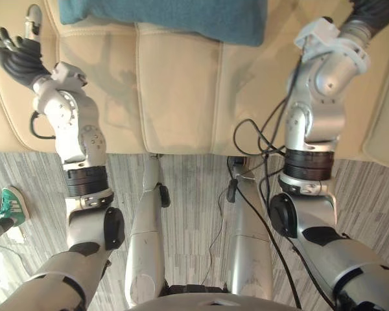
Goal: Pick up cushions and gather them together orderly.
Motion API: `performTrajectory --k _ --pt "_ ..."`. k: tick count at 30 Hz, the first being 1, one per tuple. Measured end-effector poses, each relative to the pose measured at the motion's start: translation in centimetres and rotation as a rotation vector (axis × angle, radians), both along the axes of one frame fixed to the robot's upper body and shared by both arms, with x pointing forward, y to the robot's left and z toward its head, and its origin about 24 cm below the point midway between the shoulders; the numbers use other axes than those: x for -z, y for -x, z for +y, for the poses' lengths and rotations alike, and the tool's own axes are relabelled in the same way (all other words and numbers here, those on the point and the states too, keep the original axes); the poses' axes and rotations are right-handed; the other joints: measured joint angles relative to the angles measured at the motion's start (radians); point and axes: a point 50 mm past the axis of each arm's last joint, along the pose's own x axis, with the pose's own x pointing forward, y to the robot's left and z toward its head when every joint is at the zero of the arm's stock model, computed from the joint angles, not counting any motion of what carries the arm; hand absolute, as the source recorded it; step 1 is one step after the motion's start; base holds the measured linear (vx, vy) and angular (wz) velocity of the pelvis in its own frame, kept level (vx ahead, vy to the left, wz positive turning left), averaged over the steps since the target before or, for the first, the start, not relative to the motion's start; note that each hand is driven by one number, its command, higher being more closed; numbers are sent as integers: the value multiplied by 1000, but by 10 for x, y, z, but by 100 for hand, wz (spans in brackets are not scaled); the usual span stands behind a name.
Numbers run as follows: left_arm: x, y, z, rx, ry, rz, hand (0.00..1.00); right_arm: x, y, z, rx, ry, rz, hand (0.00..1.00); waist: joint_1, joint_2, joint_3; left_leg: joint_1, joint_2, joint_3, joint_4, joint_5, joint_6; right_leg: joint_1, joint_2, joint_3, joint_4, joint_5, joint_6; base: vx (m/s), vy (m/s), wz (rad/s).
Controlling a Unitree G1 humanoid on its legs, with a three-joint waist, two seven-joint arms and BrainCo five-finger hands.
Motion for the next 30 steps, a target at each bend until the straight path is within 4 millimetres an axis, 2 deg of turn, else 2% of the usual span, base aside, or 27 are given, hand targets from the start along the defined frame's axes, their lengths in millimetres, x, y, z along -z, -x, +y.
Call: performTrajectory --k 2,3,4,6,7,8,10,11,12,13,14,15,16,18,19,22,23,25,30 --pt "10 4 6 -16 -21 25 0 13 5 -11 34 14 25 0 -3 0 0 34 1 -6 0 -30 -7 26 0 -3 20 -18 -4 -23 -144 9" --pt "25 8 11 -23 -40 67 0 32 6 -20 58 25 78 0 -6 -2 0 74 -2 -6 0 -52 -7 65 -2 -2 27 -25 -2 -12 -111 6" --pt "31 9 13 -27 -45 86 0 39 5 -23 67 25 102 0 -6 -4 -1 89 -2 -6 0 -54 -9 80 -3 -1 27 -25 -3 1 -126 4" --pt "68 19 23 -38 -78 200 0 80 9 -32 74 66 232 0 -5 -15 -7 174 -4 -6 0 -65 -9 164 -7 -4 30 -43 -5 30 -111 2" --pt "77 22 25 -38 -86 229 0 89 9 -34 71 75 266 0 -4 -21 -9 192 -5 -6 0 -64 -8 180 -8 -3 32 -45 -3 47 -132 7" --pt "101 29 29 -39 -111 314 0 120 11 -37 51 95 375 0 -4 -40 -20 250 -7 -8 0 -71 -10 239 -12 -9 34 -58 0 59 -148 4" --pt "139 42 29 -8 -112 438 0 163 18 -37 13 74 517 0 -8 -72 -49 319 -8 -14 0 -84 -12 311 -14 -16 27 -72 -3 86 -157 4" --pt "174 53 21 39 -83 553 0 197 28 -36 -22 35 626 0 -10 -92 -83 377 -7 -13 0 -103 -13 384 -15 -26 7 -83 -2 89 -120 2" --pt "186 57 18 55 -77 594 0 208 32 -36 -35 27 661 0 -10 -100 -96 395 -6 -11 0 -112 -14 404 -14 -26 -2 -85 -1 128 -128 -11" --pt "228 72 12 106 -32 743 0 243 41 -33 -74 1 786 0 -13 -113 -155 438 -2 4 0 -139 -10 457 -11 -26 -39 -85 -2 102 -58 -20" --pt "246 79 8 133 -6 815 0 256 44 -31 -92 -7 834 0 -15 -115 -177 462 0 9 0 -149 -9 490 -9 -26 -61 -88 -7 141 -46 -31" --pt "279 95 1 174 36 943 0 285 54 -27 -126 -27 944 0 -14 -118 -201 515 2 22 1 -166 -11 551 -5 -21 -98 -80 -5 117 -11 -30" --pt "301 108 -4 209 71 1034 0 309 61 -24 -151 -53 1039 0 -14 -120 -231 549 2 34 4 -182 -12 588 -4 -16 -124 -76 -2 153 -2 -38" --pt "354 149 -19 280 146 1288 0 374 85 -10 -240 -133 1306 0 -12 -119 -302 623 11 64 44 -235 -22 695 1 2 -198 -55 7 136 8 -41" --pt "361 156 -22 291 166 1322 0 383 90 -9 -253 -142 1348 0 -12 -118 -314 634 12 68 48 -244 -23 710 1 3 -209 -53 8 103 11 -31" --pt "401 196 -38 373 268 1549 0 436 125 -3 -313 -221 1607 0 -12 -97 -394 723 34 109 28 -265 -27 821 22 14 -329 -4 7 86 21 -34" --pt "404 200 -39 381 273 1565 0 440 128 -3 -318 -226 1631 0 -11 -97 -399 736 36 116 20 -265 -28 831 25 18 -341 1 6 65 25 -41" --pt "414 214 -43 414 304 1633 0 461 146 -4 -320 -292 1743 0 -7 -97 -433 782 43 146 0 -269 -34 876 35 40 -396 27 7 51 24 -37" --pt "422 221 -45 458 301 1696 0 485 178 -9 -306 -398 1901 0 -8 -95 -454 838 43 177 -6 -294 -47 949 36 71 -490 70 -2 25 22 -24"
